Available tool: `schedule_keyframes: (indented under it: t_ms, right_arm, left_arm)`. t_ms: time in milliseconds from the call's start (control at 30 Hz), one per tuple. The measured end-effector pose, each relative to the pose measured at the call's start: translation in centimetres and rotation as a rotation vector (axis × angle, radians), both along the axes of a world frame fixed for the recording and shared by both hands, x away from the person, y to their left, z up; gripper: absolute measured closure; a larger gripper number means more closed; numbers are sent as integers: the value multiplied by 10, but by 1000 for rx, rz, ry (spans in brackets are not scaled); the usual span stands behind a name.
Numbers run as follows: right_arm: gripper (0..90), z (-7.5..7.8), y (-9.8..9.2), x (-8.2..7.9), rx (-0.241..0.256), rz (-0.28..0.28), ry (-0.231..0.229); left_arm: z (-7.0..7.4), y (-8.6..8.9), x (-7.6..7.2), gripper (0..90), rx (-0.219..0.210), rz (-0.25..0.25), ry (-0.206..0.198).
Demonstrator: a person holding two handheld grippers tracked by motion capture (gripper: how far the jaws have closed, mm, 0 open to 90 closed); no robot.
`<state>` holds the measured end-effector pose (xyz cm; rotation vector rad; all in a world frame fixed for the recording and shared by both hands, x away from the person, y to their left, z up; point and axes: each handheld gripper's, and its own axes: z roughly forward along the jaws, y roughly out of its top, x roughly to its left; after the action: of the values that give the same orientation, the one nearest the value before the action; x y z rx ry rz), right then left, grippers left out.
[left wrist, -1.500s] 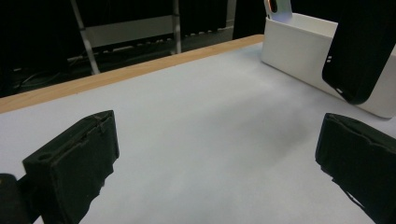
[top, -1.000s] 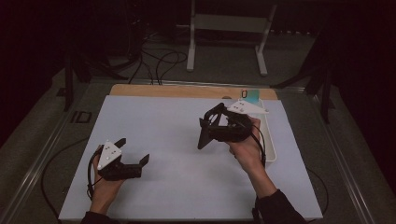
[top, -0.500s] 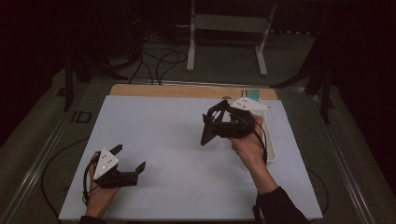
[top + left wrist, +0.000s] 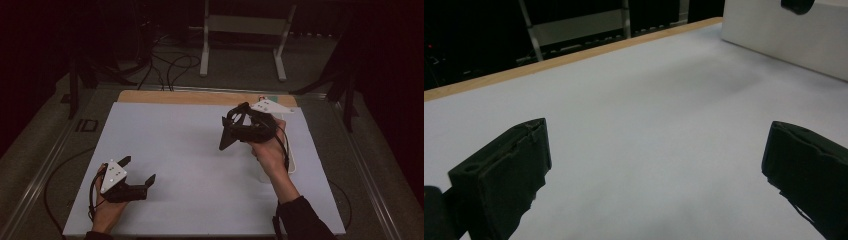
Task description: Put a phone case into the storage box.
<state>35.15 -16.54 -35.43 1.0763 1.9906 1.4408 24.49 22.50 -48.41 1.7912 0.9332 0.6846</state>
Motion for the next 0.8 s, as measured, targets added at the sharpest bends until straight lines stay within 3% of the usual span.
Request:
schedule_keyframes:
  t_ms: [800]
  right_arm:
    - [142, 1, -15, 17, 7, -74, 5]
  left_arm:
    - [-2, 0, 1, 3, -1, 12, 0]
